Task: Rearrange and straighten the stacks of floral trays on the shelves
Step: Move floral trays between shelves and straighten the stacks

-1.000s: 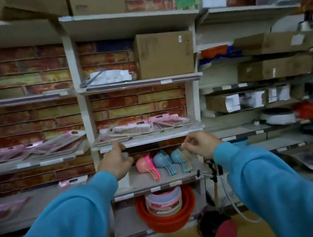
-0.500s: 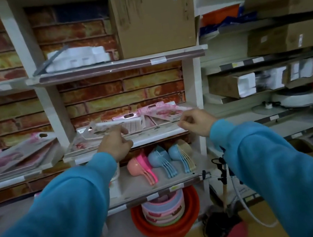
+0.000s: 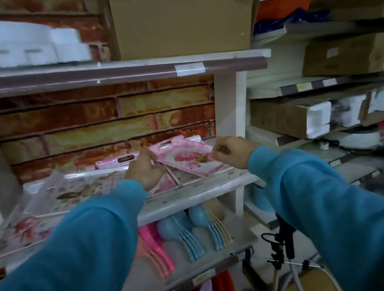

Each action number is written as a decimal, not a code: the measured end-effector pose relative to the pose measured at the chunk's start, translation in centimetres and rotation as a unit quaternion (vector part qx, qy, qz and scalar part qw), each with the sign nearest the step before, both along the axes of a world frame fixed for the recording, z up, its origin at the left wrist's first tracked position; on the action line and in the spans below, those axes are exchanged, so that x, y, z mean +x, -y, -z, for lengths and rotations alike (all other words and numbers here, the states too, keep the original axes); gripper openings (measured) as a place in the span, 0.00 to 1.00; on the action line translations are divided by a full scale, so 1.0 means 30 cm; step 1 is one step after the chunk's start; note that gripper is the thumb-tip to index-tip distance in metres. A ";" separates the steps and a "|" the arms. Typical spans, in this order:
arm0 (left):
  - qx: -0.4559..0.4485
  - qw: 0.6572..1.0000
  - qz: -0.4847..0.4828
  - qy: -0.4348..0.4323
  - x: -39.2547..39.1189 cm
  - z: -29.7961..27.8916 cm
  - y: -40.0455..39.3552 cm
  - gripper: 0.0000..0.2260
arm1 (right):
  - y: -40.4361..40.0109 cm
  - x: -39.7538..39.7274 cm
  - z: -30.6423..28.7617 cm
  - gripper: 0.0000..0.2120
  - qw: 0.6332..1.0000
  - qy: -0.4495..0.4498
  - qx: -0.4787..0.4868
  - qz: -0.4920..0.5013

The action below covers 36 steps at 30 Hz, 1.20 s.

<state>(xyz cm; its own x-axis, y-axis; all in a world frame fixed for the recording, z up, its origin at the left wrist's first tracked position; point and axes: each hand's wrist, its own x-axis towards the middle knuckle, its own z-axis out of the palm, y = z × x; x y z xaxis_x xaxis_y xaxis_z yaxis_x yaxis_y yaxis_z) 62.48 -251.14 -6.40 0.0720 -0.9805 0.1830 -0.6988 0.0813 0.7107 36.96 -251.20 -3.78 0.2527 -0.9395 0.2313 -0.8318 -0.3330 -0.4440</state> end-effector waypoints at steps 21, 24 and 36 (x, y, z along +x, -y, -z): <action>0.180 0.969 -0.168 0.013 -0.083 0.340 0.914 0.29 | 1.345 -0.176 0.273 0.23 0.979 -0.179 0.101 -0.002; 0.170 0.969 -0.171 0.047 -0.094 0.370 0.966 0.26 | 1.432 -0.182 0.333 0.21 0.978 -0.175 0.113 0.012; 0.173 0.967 -0.170 0.078 -0.124 0.417 1.056 0.34 | 1.578 -0.233 0.443 0.18 0.967 -0.186 0.175 0.018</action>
